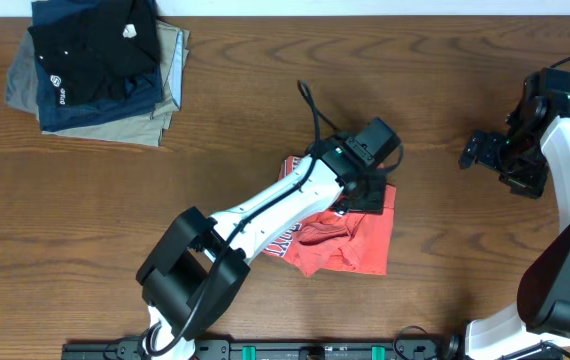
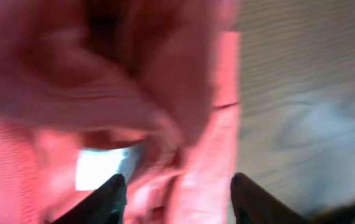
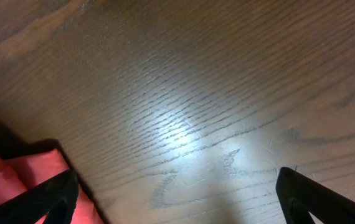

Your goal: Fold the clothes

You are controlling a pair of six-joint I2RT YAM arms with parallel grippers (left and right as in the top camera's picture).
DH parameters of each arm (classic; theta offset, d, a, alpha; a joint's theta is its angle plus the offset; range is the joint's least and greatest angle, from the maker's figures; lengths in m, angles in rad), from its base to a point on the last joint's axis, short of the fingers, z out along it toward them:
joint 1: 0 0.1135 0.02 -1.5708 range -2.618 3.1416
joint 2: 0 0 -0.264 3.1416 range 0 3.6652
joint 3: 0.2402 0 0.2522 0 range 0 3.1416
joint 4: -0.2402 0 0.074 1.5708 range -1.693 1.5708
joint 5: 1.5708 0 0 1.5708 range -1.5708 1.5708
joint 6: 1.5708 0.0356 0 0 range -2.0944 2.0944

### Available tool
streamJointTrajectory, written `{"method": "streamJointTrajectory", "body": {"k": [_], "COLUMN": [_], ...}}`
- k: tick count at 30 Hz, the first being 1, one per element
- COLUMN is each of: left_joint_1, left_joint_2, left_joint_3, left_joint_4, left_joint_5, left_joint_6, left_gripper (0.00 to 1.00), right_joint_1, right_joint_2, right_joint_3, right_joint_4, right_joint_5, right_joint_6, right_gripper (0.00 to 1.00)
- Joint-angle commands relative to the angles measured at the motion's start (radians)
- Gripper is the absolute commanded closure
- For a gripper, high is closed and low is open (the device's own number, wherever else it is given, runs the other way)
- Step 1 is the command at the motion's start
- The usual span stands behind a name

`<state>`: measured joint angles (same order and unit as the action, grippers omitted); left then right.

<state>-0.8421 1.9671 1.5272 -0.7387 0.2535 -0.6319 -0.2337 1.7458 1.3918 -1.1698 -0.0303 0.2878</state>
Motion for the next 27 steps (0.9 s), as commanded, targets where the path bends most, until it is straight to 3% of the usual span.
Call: {"method": "streamJointTrajectory", "body": {"k": [1, 27], "left_joint_1": [0.037, 0.082], "left_joint_2": [-0.023, 0.038], "left_joint_3": [0.022, 0.015], "left_joint_4": [-0.029, 0.067], "left_joint_5": [-0.09, -0.001], "left_joint_6": [-0.01, -0.055], "left_gripper": [0.42, 0.46], "right_joint_1": [-0.001, -0.001], "right_joint_2": [-0.006, -0.006], "right_joint_3": [0.006, 0.006], "right_joint_4": [0.0, 0.0], "right_joint_5": [-0.003, -0.003], "right_joint_6": [0.003, 0.003], "right_gripper": [0.01, 0.01]}}
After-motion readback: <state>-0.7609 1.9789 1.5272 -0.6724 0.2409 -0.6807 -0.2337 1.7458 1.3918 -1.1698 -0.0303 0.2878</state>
